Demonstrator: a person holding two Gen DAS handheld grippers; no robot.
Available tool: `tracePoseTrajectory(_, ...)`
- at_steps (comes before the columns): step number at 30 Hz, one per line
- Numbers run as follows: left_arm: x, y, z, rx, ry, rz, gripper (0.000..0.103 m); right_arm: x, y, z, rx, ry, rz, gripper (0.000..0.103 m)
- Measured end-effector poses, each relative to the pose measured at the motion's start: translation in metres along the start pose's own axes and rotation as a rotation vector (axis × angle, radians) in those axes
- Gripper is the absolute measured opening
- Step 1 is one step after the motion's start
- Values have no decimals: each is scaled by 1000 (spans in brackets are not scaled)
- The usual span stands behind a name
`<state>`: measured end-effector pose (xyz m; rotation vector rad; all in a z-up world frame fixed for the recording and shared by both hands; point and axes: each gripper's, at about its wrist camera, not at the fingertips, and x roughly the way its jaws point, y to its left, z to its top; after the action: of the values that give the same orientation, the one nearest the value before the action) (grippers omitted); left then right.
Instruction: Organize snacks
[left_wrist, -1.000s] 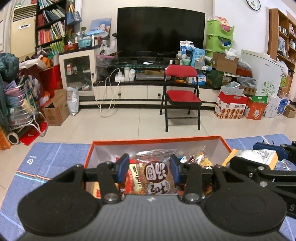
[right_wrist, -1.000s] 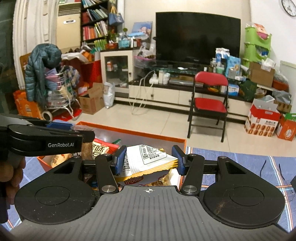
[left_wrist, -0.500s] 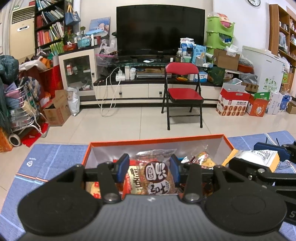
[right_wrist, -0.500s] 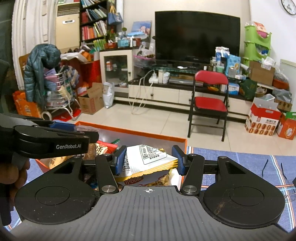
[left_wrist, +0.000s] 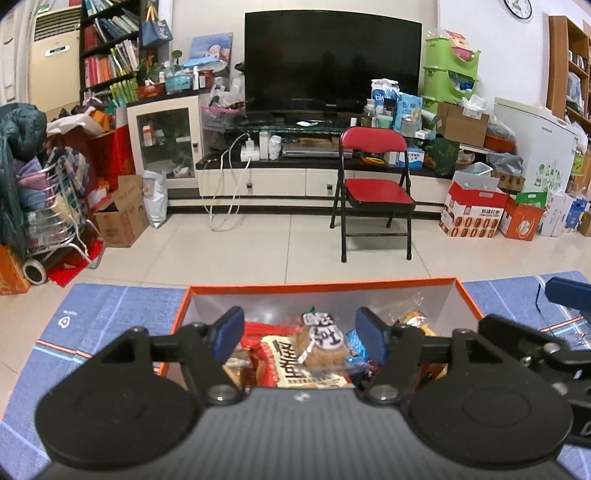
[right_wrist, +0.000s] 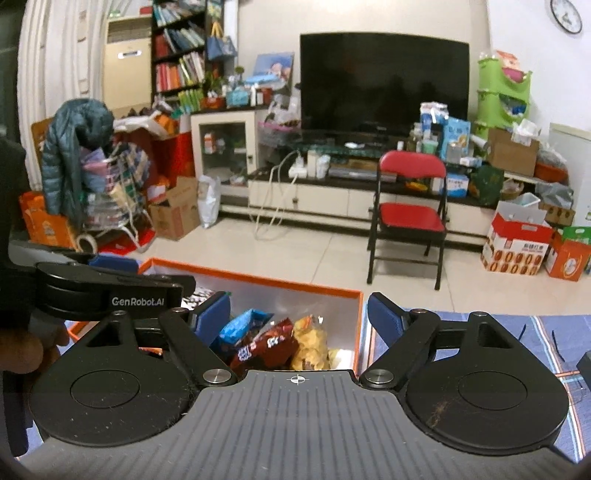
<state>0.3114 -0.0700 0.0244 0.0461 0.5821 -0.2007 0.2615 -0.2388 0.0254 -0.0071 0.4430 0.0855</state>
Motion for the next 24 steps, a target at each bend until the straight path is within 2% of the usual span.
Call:
tracePoseTrajectory(3, -17, 4, 1, -18, -35, -17, 75, -19, -3, 2, 27, -35, -7, 74)
tracePoseTrajectory(4, -25, 6, 1, -27, -44, -25, 80, -28, -4, 2, 37, -48, -9, 74)
tracePoseTrajectory(6, -44, 8, -2, -41, -67, -40, 100, -50, -2, -3, 47, -76, -14, 83)
tracePoseTrajectory(7, -56, 9, -6, -45, -87, -41, 102, -63, 1, -8, 44, -88, -18, 85)
tracePoseTrajectory(10, -92, 6, -26, -8, -109, -32, 102, -100, 15, -29, 41, -105, -26, 90)
tracePoseTrajectory(13, -120, 0, -56, 38, -56, -3, 102, -133, 31, -58, 54, -95, -33, 93)
tracePoseTrajectory(17, -149, 2, -99, 25, 15, 24, 102, -164, 48, -90, 72, -70, -70, 95)
tracePoseTrajectory(21, -155, 9, -129, -36, 76, 72, 102, -168, 57, -114, 57, -28, -124, 95)
tracePoseTrajectory(24, -151, 15, -143, -82, 96, 71, 102, -162, 58, -123, 59, -1, -134, 95)
